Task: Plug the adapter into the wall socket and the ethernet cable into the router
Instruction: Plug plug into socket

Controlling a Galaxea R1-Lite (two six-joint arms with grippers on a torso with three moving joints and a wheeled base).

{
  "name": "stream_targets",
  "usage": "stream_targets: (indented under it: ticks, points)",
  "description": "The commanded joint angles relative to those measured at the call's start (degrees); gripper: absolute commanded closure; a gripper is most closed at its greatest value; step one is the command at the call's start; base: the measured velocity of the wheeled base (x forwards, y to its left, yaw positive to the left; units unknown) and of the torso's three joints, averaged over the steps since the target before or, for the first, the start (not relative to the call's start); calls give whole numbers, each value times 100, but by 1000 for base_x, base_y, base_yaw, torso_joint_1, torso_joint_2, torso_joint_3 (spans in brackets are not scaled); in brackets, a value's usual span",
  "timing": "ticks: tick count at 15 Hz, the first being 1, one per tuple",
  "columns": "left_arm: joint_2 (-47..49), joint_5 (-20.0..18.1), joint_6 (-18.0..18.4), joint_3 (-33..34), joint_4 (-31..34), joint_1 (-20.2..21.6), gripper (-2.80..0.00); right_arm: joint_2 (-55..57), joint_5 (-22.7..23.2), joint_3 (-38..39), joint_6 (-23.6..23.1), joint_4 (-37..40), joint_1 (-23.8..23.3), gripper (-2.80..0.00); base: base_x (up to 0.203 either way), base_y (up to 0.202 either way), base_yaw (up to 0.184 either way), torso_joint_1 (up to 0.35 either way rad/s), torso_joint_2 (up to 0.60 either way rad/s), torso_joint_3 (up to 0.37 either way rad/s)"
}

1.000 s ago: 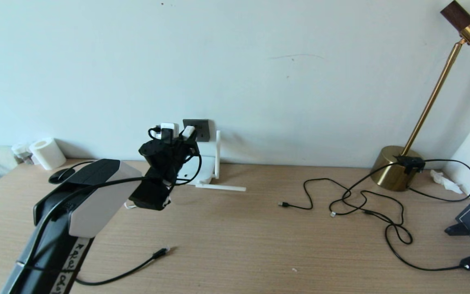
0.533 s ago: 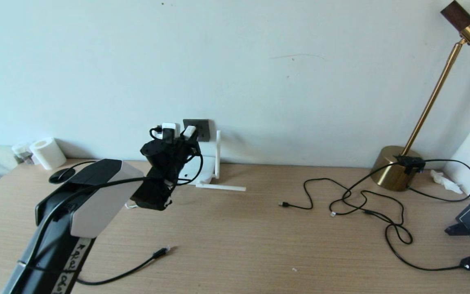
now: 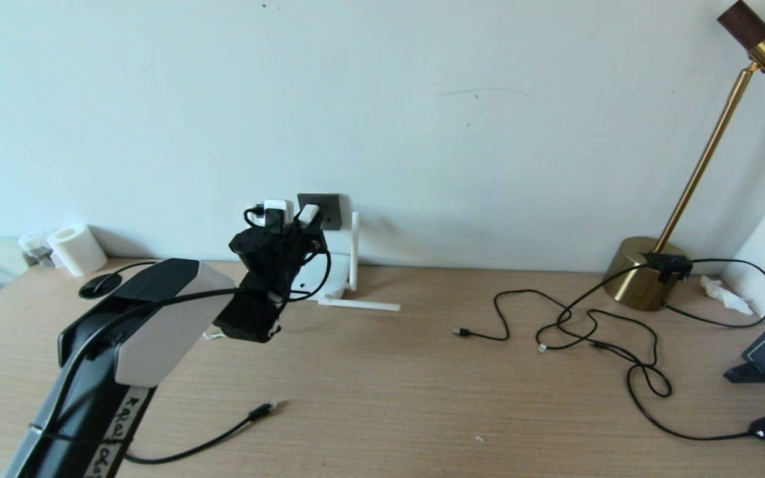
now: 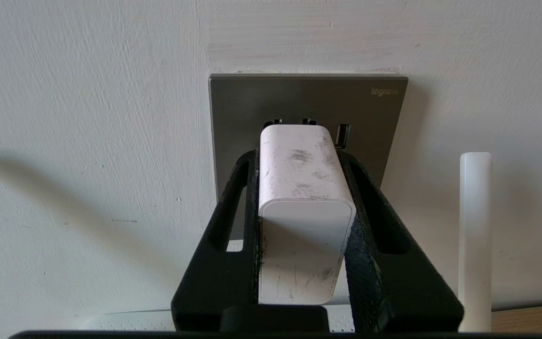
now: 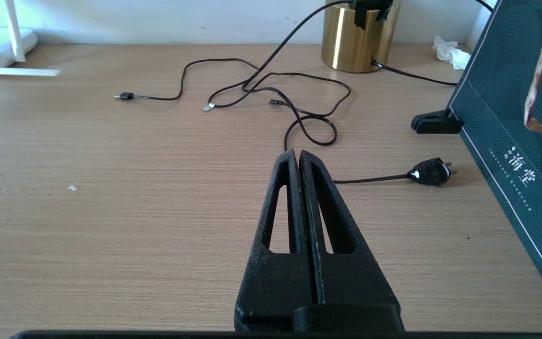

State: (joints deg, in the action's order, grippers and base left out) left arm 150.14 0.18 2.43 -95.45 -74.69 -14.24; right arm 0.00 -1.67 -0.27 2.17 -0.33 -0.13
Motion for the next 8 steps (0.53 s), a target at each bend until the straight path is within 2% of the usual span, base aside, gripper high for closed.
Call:
stream_targets:
  ticks: [1, 8]
  points:
    - [-2, -1, 4, -26, -37, 4, 0, 0, 0, 0, 3, -2, -4, 0, 0, 0, 0, 0, 0, 0]
    - [81, -9, 4, -317, 136, 9, 0, 9, 0, 0, 3, -2, -4, 0, 0, 0, 0, 0, 0, 0]
